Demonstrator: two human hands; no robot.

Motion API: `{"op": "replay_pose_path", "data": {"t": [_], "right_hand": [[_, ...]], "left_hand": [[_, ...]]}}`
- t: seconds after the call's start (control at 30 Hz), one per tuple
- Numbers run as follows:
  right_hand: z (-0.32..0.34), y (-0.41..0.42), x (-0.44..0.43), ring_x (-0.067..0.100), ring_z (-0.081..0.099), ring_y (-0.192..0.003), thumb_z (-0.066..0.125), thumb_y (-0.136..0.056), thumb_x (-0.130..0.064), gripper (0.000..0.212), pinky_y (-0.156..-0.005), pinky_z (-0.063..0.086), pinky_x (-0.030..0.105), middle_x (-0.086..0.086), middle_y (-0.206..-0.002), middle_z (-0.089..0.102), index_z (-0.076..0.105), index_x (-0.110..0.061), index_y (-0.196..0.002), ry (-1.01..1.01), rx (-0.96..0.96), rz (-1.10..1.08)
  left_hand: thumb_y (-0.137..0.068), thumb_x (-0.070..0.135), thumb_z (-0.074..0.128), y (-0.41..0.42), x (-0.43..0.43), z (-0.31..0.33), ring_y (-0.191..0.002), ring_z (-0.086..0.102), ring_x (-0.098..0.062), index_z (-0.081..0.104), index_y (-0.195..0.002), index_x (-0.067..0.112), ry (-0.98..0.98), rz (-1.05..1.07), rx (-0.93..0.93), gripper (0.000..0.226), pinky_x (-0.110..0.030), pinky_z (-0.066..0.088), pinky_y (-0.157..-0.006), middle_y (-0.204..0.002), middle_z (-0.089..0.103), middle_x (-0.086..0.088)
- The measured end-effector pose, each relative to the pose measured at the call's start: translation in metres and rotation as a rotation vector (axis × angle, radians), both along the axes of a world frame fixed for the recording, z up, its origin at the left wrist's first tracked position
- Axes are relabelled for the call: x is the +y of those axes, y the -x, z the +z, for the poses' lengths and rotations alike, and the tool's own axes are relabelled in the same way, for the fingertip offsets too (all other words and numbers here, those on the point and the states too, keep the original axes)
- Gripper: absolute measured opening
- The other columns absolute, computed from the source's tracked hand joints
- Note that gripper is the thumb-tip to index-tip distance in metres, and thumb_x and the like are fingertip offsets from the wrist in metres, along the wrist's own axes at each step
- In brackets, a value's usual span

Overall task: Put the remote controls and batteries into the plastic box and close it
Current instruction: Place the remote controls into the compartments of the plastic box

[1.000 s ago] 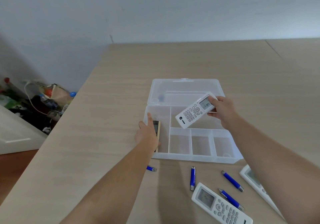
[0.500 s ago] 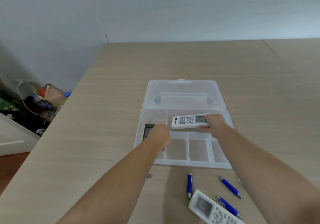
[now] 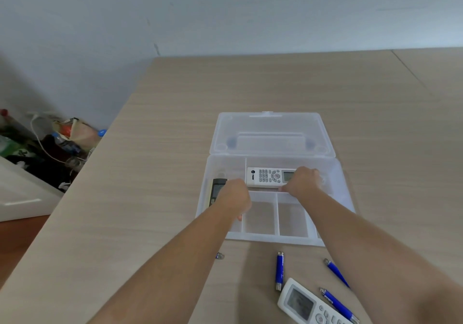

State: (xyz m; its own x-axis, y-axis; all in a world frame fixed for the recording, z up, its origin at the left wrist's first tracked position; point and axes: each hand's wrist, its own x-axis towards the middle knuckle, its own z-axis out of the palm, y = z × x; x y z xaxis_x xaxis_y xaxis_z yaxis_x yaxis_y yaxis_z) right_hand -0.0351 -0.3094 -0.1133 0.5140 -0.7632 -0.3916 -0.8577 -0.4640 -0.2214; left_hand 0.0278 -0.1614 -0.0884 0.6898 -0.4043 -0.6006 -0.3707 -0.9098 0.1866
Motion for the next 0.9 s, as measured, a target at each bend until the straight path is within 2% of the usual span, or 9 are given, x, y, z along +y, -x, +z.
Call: {"op": "replay_pose_path", "data": {"t": [0.07, 0.2, 0.3, 0.37, 0.47, 0.57, 0.7, 0.8, 0.9], "right_hand": [[-0.002, 0.0, -0.001, 0.027, 0.052, -0.117, 0.076, -0.073, -0.045, 0.07, -0.094, 0.044, 0.031, 0.015, -0.125, 0.053, 0.051, -0.006, -0.125, -0.011, -0.024, -0.014], [0.006, 0.003, -0.002, 0.027, 0.052, -0.115, 0.067, -0.079, -0.049, 0.063, -0.091, 0.044, 0.032, 0.015, -0.12, 0.058, 0.053, -0.002, -0.12, -0.028, -0.03, 0.082], [0.021, 0.011, -0.01, 0.032, 0.057, -0.104, 0.061, -0.086, -0.036, 0.047, -0.088, 0.046, 0.035, 0.018, -0.121, 0.058, 0.058, 0.002, -0.114, -0.022, -0.198, 0.052], [0.033, 0.026, -0.02, 0.034, 0.055, -0.112, 0.058, -0.088, -0.026, 0.039, -0.092, 0.044, 0.035, 0.018, -0.123, 0.054, 0.057, -0.002, -0.119, 0.027, -0.365, -0.011], [0.05, 0.063, -0.038, 0.032, 0.056, -0.108, 0.054, -0.087, -0.017, 0.026, -0.09, 0.042, 0.032, 0.017, -0.117, 0.059, 0.061, -0.006, -0.11, 0.141, -0.56, -0.114], [0.059, 0.113, -0.047, 0.034, 0.058, -0.103, 0.053, -0.087, -0.013, 0.022, -0.085, 0.042, 0.032, 0.017, -0.112, 0.06, 0.063, -0.005, -0.104, 0.231, -0.638, -0.236], [0.031, 0.183, -0.044, 0.029, 0.059, -0.097, 0.055, -0.084, -0.019, 0.026, -0.087, 0.047, 0.035, 0.014, -0.114, 0.064, 0.063, -0.009, -0.107, 0.106, -0.435, -0.277], [0.001, 0.222, -0.026, 0.022, 0.06, -0.093, 0.062, -0.082, -0.035, 0.046, -0.089, 0.051, 0.036, 0.008, -0.12, 0.062, 0.056, -0.013, -0.122, -0.123, -0.132, -0.148], [-0.018, 0.243, -0.008, 0.023, 0.059, -0.103, 0.063, -0.079, -0.045, 0.056, -0.09, 0.05, 0.037, 0.006, -0.121, 0.057, 0.052, -0.014, -0.124, -0.079, 0.02, 0.014]], "left_hand": [[-0.094, 0.002, 0.047, 0.0, 0.0, 0.0, -0.052, 0.065, -0.012, 0.056, -0.074, 0.006, 0.016, 0.004, 0.015, 0.021, -0.018, 0.042, -0.049, -0.048, 0.069, -0.008], [-0.091, 0.004, 0.047, 0.003, 0.005, 0.006, -0.039, 0.06, -0.011, 0.05, -0.064, 0.009, -0.003, -0.033, -0.012, 0.028, -0.018, 0.043, -0.047, -0.023, 0.048, 0.001], [-0.089, 0.016, 0.06, 0.014, 0.005, 0.028, -0.093, 0.071, -0.024, 0.062, -0.094, 0.007, 0.026, -0.093, -0.121, 0.011, -0.027, 0.051, -0.068, -0.088, 0.071, -0.006], [-0.089, 0.02, 0.06, 0.029, -0.001, 0.047, -0.109, 0.063, -0.026, 0.058, -0.117, 0.011, 0.046, -0.206, -0.286, 0.03, -0.03, 0.046, -0.076, -0.116, 0.063, -0.006], [-0.089, 0.025, 0.058, 0.069, -0.016, 0.071, -0.114, 0.057, -0.03, 0.052, -0.123, 0.011, 0.21, -0.491, -0.337, 0.037, -0.032, 0.044, -0.082, -0.122, 0.059, -0.011], [-0.085, 0.033, 0.065, 0.118, -0.022, 0.069, -0.114, 0.056, -0.026, 0.057, -0.12, 0.011, 0.305, -0.76, -0.125, 0.042, -0.034, 0.045, -0.09, -0.121, 0.061, -0.009], [-0.073, 0.045, 0.075, 0.155, -0.013, 0.026, -0.103, 0.065, -0.027, 0.065, -0.113, 0.005, 0.037, -0.992, -0.017, 0.057, -0.036, 0.052, -0.084, -0.111, 0.069, -0.01], [-0.066, 0.057, 0.074, 0.161, 0.001, -0.002, -0.095, 0.063, -0.021, 0.065, -0.109, 0.009, -0.118, -1.133, -0.147, 0.065, -0.034, 0.052, -0.075, -0.109, 0.067, -0.005], [-0.066, 0.066, 0.068, 0.166, 0.011, -0.015, -0.099, 0.056, -0.02, 0.065, -0.11, 0.012, -0.146, -1.202, -0.299, 0.07, -0.032, 0.043, -0.08, -0.114, 0.061, -0.004]]}}
